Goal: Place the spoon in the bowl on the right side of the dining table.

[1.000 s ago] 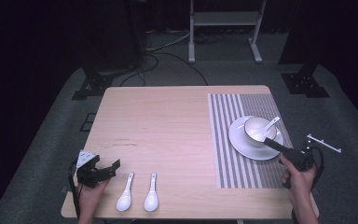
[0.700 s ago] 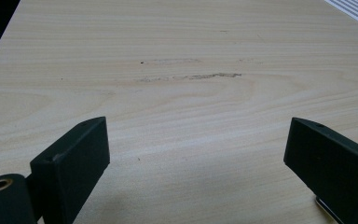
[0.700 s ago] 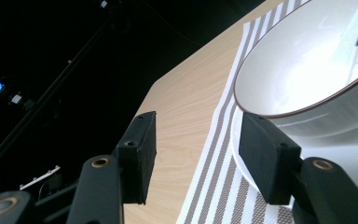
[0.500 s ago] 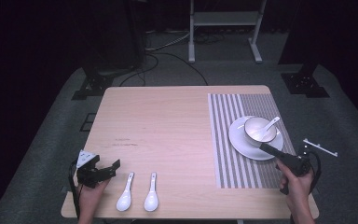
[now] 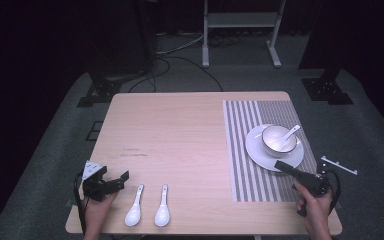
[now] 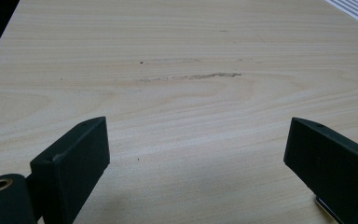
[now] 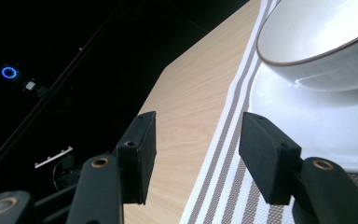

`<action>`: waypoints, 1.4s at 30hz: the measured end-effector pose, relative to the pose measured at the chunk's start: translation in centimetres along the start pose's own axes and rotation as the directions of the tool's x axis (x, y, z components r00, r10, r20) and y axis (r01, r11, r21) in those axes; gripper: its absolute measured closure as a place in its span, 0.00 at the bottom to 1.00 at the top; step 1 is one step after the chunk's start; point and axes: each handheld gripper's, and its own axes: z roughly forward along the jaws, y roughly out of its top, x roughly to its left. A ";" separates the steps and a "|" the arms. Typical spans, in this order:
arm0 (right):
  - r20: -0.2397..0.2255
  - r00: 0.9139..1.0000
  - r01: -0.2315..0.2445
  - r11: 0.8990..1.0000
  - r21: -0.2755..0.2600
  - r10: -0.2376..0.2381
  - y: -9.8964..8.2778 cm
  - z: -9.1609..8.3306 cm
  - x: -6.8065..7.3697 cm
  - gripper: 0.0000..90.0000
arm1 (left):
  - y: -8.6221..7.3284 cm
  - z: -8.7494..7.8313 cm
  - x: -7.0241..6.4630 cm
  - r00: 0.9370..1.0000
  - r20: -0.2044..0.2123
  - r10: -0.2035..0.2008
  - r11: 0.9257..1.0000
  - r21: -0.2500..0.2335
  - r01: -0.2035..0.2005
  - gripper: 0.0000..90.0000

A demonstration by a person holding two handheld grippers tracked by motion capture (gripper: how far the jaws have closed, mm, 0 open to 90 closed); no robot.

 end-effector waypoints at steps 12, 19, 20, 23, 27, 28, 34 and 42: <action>-0.014 1.000 0.013 0.999 0.032 -0.012 -1.7 0.4 0.4 0.50 | 0.0 0.0 0.0 1.000 0.000 0.000 1.000 0.000 0.000 0.06; -0.009 0.999 0.040 0.998 0.050 -0.040 -2.6 0.5 0.9 0.50 | 0.0 0.0 0.0 1.000 0.000 0.000 1.000 0.000 0.000 0.06; -0.008 0.999 0.040 0.998 0.053 -0.040 -2.7 0.5 0.9 0.50 | 0.0 0.0 0.0 1.000 0.001 0.001 1.000 0.000 -0.001 0.06; -0.018 0.999 0.032 0.998 0.054 -0.031 -3.1 0.5 0.9 0.50 | 0.0 0.0 0.0 1.000 0.001 0.000 1.000 -0.001 0.000 0.06; -0.024 0.999 0.037 0.998 0.058 -0.036 -3.7 0.5 1.1 0.50 | 0.0 0.0 0.0 1.000 0.002 0.000 1.000 0.000 0.000 0.06; -0.024 0.999 0.042 0.997 0.061 -0.041 -3.9 0.5 1.3 0.50 | 0.0 0.0 0.0 1.000 0.002 0.001 1.000 0.000 -0.001 0.06; -0.036 0.998 0.053 0.996 0.065 -0.050 -4.6 0.2 1.7 0.50 | 0.0 0.0 0.0 1.000 0.002 0.002 1.000 -0.001 -0.002 0.06; -0.027 0.998 0.056 0.996 0.073 -0.054 -5.7 -0.1 1.7 0.50 | 0.0 0.0 0.0 1.000 0.003 0.002 1.000 -0.001 -0.002 0.06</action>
